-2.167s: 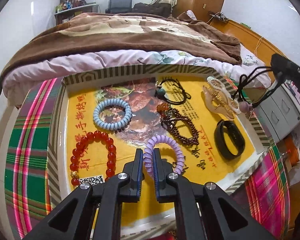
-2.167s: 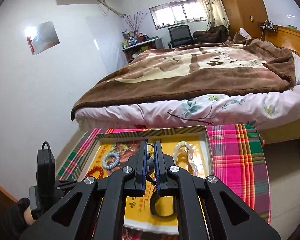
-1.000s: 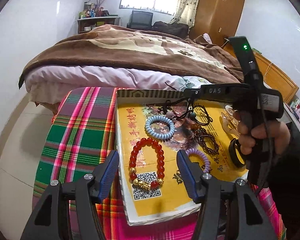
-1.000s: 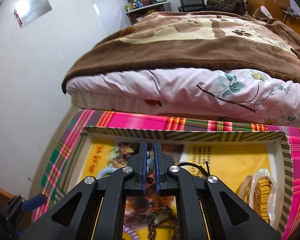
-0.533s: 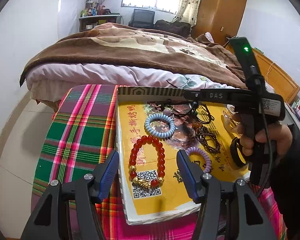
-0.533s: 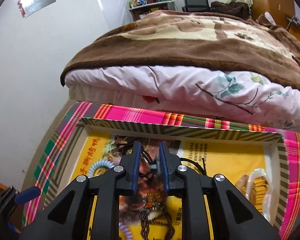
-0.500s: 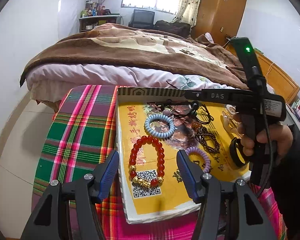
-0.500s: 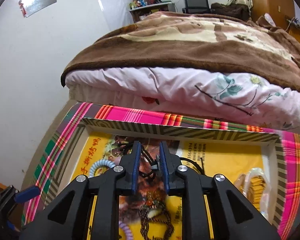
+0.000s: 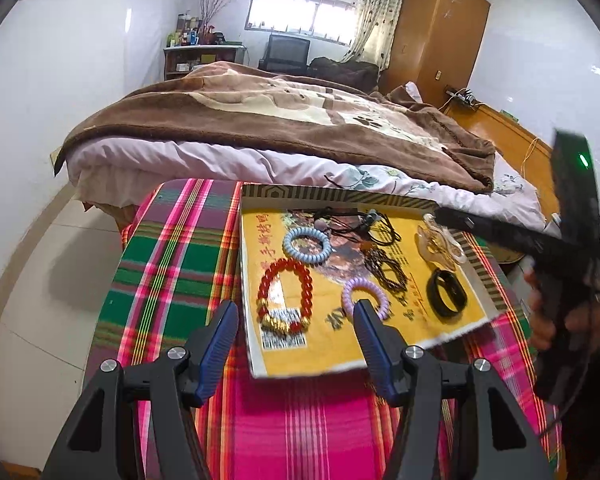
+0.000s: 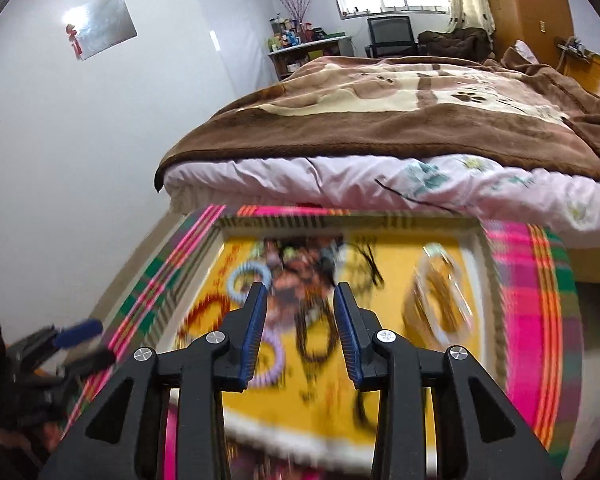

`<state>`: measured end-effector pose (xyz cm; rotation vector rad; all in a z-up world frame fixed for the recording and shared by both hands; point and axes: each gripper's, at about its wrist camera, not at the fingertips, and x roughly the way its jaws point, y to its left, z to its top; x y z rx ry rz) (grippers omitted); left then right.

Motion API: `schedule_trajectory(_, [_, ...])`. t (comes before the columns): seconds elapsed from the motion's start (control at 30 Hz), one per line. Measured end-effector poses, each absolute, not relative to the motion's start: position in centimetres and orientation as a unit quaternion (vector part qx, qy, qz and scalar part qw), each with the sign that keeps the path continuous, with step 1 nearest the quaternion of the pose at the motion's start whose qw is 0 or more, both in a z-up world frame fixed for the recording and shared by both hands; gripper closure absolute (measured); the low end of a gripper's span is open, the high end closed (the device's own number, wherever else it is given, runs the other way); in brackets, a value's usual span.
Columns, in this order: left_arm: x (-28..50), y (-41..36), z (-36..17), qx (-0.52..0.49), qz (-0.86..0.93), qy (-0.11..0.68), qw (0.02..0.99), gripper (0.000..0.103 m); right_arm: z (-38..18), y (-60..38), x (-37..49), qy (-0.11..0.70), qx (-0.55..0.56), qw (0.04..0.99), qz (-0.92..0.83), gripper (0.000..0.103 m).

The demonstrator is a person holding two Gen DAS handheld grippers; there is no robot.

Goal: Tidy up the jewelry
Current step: 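Withdraw both grippers and grasp the ornate jeweled hairpin with the right gripper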

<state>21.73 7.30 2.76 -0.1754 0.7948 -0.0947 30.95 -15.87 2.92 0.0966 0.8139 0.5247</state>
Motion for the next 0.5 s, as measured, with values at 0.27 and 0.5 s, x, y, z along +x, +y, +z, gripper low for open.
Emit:
schedule_trajectory(0.27, [18.0,7.4,1.7,-0.104,-0.054,0.389,0.914,0.04,0.1,-18.8,23.7,0.413,0.033,0.88,0.234,0.067])
schedule_trajectory(0.5, [16.7,7.3,0.5,-0.113,-0.056,0.398,0.909,0.04,-2.8,-16.0,21.3,0.436,-0.01,0.867,0.241,0.067])
